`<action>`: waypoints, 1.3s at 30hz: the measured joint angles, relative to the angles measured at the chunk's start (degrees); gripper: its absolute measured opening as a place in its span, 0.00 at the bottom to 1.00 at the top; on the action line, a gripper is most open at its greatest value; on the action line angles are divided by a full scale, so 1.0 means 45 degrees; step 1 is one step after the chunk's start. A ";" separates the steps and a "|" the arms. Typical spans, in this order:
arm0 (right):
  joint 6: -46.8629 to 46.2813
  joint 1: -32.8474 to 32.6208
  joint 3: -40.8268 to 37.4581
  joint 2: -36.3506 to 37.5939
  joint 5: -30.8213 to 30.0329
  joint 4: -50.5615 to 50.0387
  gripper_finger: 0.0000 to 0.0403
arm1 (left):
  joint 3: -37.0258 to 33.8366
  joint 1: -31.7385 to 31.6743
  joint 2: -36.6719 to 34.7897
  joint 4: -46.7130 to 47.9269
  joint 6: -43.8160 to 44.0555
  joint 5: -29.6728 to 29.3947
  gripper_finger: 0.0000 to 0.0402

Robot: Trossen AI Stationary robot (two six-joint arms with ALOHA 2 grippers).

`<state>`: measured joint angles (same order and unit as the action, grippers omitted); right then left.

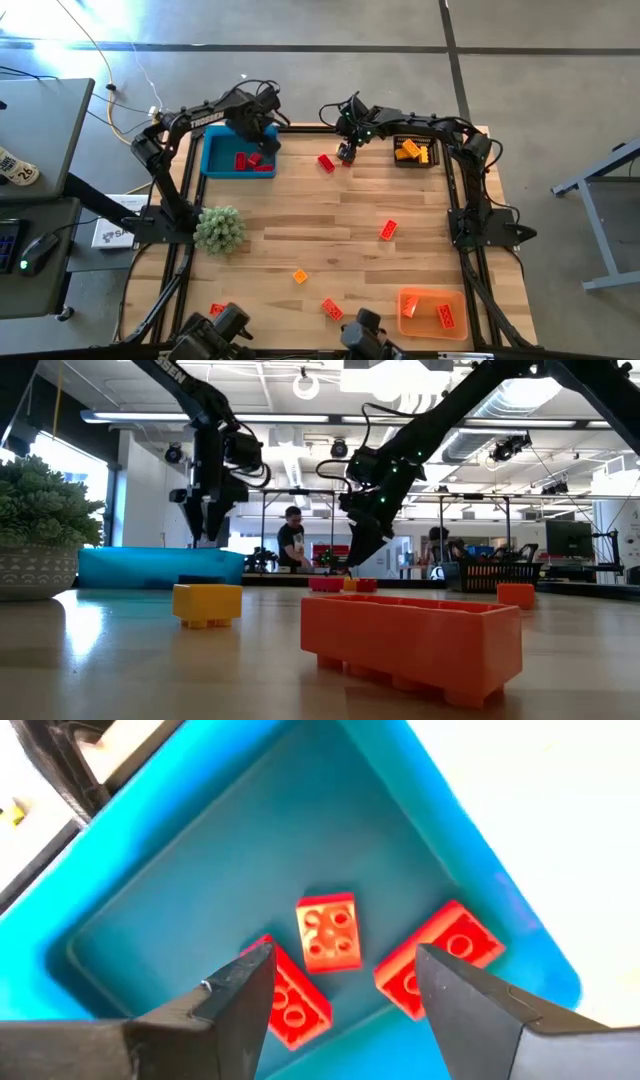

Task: Sort & place blocks by color
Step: Put the yellow game piece into the black bin

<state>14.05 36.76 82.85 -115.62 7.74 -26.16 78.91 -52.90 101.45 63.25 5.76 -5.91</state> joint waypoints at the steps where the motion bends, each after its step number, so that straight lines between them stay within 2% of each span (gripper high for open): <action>1: 0.0002 0.0028 0.0000 -0.0004 -0.0004 -0.0009 0.56 | 0.0244 0.0000 0.0000 0.0210 -0.0001 0.0050 0.57; 9: 0.0086 0.0197 0.0003 -0.0094 -0.0009 0.0052 0.56 | 0.2147 0.0278 -0.0012 0.1315 -0.0170 0.0398 0.57; 16: 0.0042 0.0098 0.0005 -0.0742 -0.0278 -0.0028 0.56 | 0.3323 0.0567 -0.0023 0.1374 -0.0330 0.0637 0.57; 35: 0.0030 0.0083 0.0053 -0.1387 -0.0936 -0.0110 0.56 | 0.3517 0.0617 -0.0024 0.1369 -0.0330 0.0607 0.57; 39: -0.0124 -0.0023 0.0068 -0.1442 -0.1043 -0.0177 0.50 | 0.3517 0.0617 -0.0024 0.1366 -0.0330 0.0607 0.57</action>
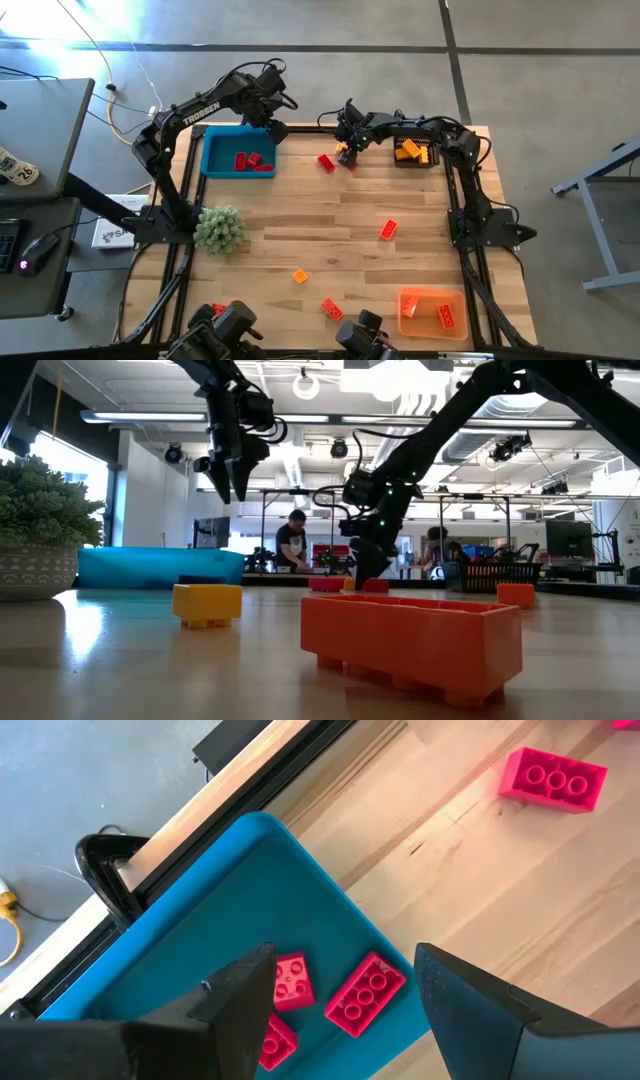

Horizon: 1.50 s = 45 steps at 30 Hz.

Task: Sort & place blocks by color
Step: Put the yellow game piece into the black bin

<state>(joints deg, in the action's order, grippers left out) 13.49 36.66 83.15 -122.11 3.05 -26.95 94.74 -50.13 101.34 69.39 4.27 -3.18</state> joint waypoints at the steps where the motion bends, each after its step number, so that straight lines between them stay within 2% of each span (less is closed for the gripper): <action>1: -0.0054 -0.0005 0.0000 -0.0009 0.0018 -0.0007 0.47 | 0.0000 0.0000 0.0000 -0.0001 0.0000 0.0000 0.57; 5: -0.0720 0.0001 -0.0002 -0.0009 0.0023 -0.0108 0.30 | 0.0000 0.0000 0.0000 0.0002 0.0000 0.0000 0.57; 6: -0.0889 0.0012 -0.0002 0.0018 -0.0008 -0.0155 0.28 | 0.0000 0.0000 0.0000 -0.0001 0.0000 0.0000 0.57; 12: -0.1598 0.0025 -0.0116 0.0522 -0.0216 -0.0879 0.28 | 0.0000 0.0000 0.0000 -0.0001 -0.0466 -0.0005 0.57; 24: -0.3919 0.0044 -0.0087 0.2951 -0.1195 -0.2590 0.28 | 0.0000 0.0090 0.0000 -0.0011 -0.1239 0.0000 0.57; 30: -0.4688 0.0005 -0.0083 0.4266 -0.2932 -0.3613 0.28 | 0.0000 0.0478 0.0000 -0.0011 -0.2032 0.0000 0.57; 37: -0.5679 0.0010 -0.0131 0.5529 -0.5157 -0.6053 0.28 | 0.0000 0.1152 0.0000 -0.0038 -0.2762 0.0000 0.57; 45: -0.7759 0.0389 -0.0136 0.5979 -0.5593 -0.8772 0.28 | 0.0000 0.1837 -0.0005 -0.0045 -0.3002 0.0005 0.57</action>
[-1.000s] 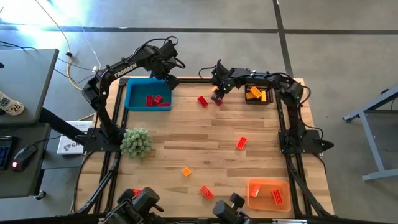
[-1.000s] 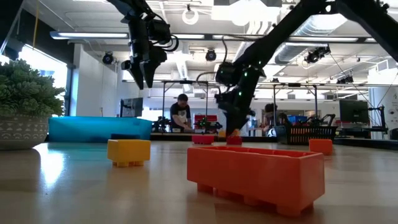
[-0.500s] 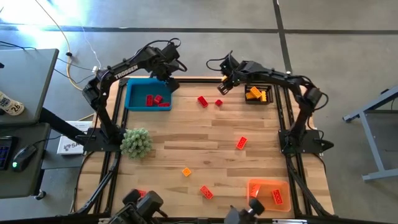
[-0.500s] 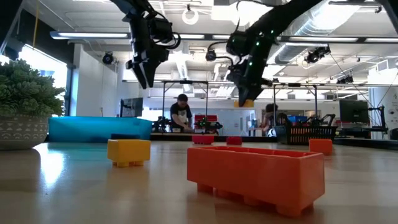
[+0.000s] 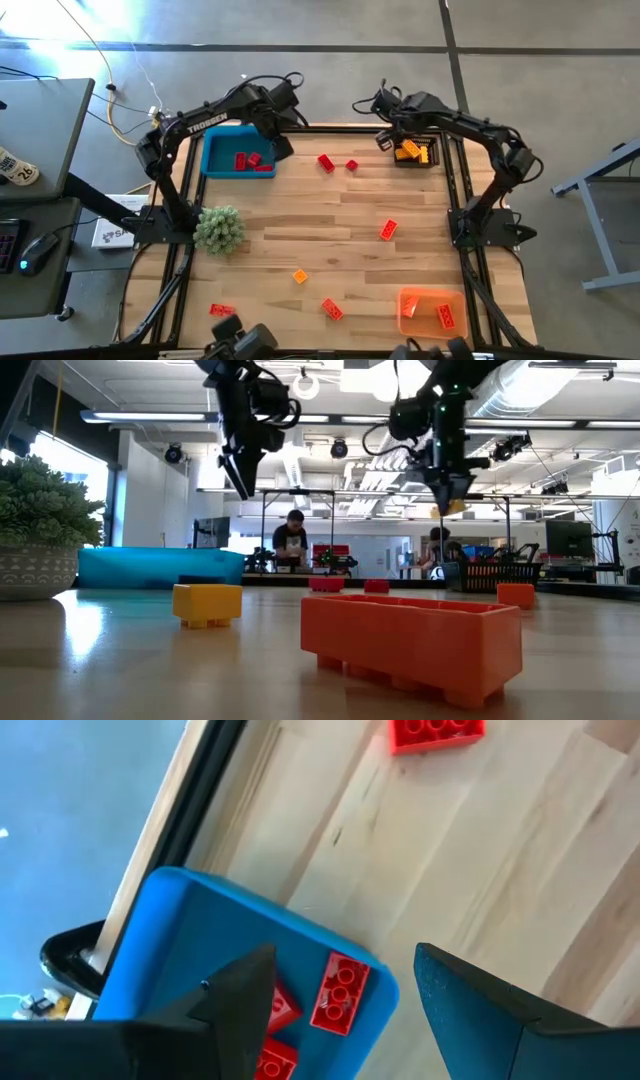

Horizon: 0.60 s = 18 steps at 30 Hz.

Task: Sort & place blocks by color
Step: Put the yellow game piece into the black bin

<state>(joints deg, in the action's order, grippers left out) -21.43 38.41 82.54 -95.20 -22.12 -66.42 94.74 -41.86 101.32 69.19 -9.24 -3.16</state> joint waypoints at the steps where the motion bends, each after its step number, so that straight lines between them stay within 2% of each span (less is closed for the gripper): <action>1: -0.0349 0.0085 -0.0008 0.0000 0.0000 -0.0375 0.28 | 0.0000 0.0057 0.0002 0.0004 0.0000 0.0004 0.57; 4: -0.1180 0.0338 -0.0328 0.0003 0.0245 -0.0907 0.28 | 0.0000 0.0232 0.0000 0.0000 -0.0001 0.0005 0.57; 7: -0.1065 0.0587 -0.0999 0.0000 0.0786 -0.1098 0.28 | 0.0000 0.0404 0.0000 0.0000 -0.0001 0.0000 0.57; 14: 0.1153 0.0733 -0.3040 -0.0015 0.0365 -0.0203 0.28 | 0.0000 0.0732 0.0000 0.0000 0.0001 0.0005 0.57; 18: 0.2957 0.0738 -0.3840 -0.0015 0.0279 0.1017 0.28 | -0.0004 0.0943 0.0000 0.0000 0.0316 0.0000 0.57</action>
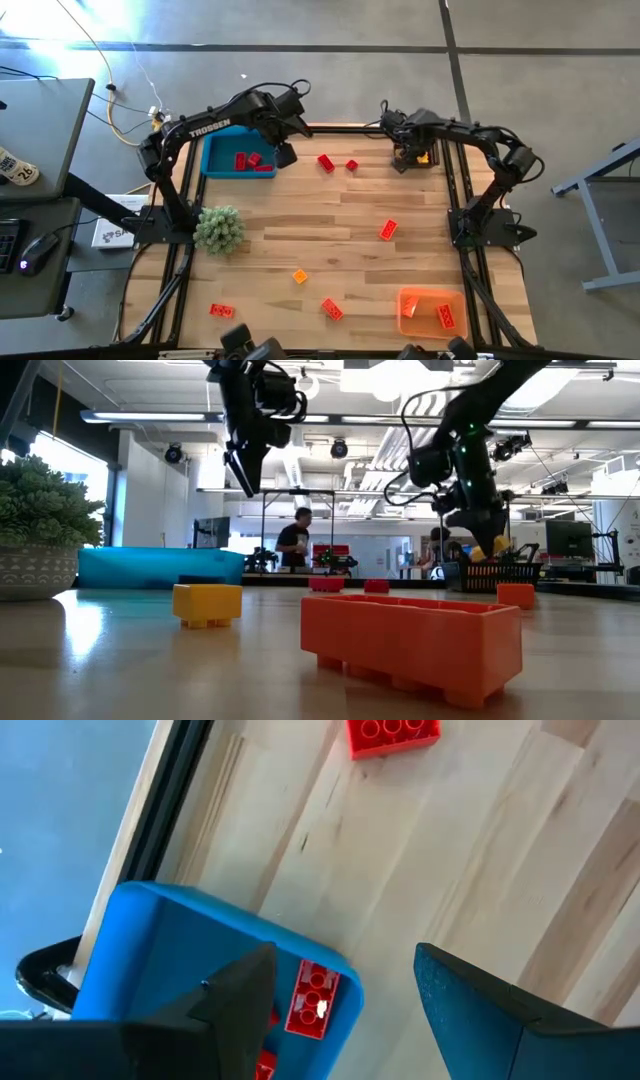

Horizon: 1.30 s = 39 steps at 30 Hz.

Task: Sort & place blocks by color
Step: Put the yellow game piece into the black bin, then put the orange game piece into the orange bin

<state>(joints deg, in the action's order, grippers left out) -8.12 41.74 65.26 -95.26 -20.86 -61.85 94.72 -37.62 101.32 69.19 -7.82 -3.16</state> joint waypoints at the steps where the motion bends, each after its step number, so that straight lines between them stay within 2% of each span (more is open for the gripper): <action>1: 0.0436 0.0005 -0.0139 0.0000 -0.0005 0.0341 0.28 | 0.0001 0.0067 0.0000 0.0004 0.0143 0.0005 0.57; 7: 0.2679 0.0357 -0.0356 0.0000 0.0000 0.1719 0.28 | -0.0001 0.0518 0.0000 0.0030 0.1246 0.0433 0.57; 11: 0.3824 0.0824 -0.0356 0.0000 0.0628 0.1746 0.28 | -0.0001 0.0848 0.0000 0.0049 0.1919 0.0713 0.57; 15: 0.3915 0.1198 -0.0356 0.0000 0.0623 0.1732 0.30 | -0.0001 0.1256 0.0000 0.0189 0.2940 0.0732 0.57; 20: 0.4147 0.1263 -0.0356 0.0000 0.0310 0.1813 0.48 | -0.0001 0.1842 0.0000 0.1320 0.3458 0.0991 0.57; 24: 0.4249 0.1203 -0.0356 0.0000 0.0317 0.1814 0.56 | -0.0001 0.2461 0.0000 0.1912 0.3711 0.0991 0.57; 31: 0.3825 0.1209 -0.0356 0.0112 0.0325 0.1803 0.58 | -0.0005 0.3370 0.0000 0.2656 0.4063 0.0989 0.57; 39: 0.3585 0.1209 -0.0356 0.1293 0.0013 0.1805 0.58 | -0.0010 0.4401 -0.0092 0.3220 0.5253 0.0947 0.57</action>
<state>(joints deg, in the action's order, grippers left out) 8.01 47.18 63.66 -89.44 -20.80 -53.73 94.67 -17.81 100.90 83.68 15.82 1.10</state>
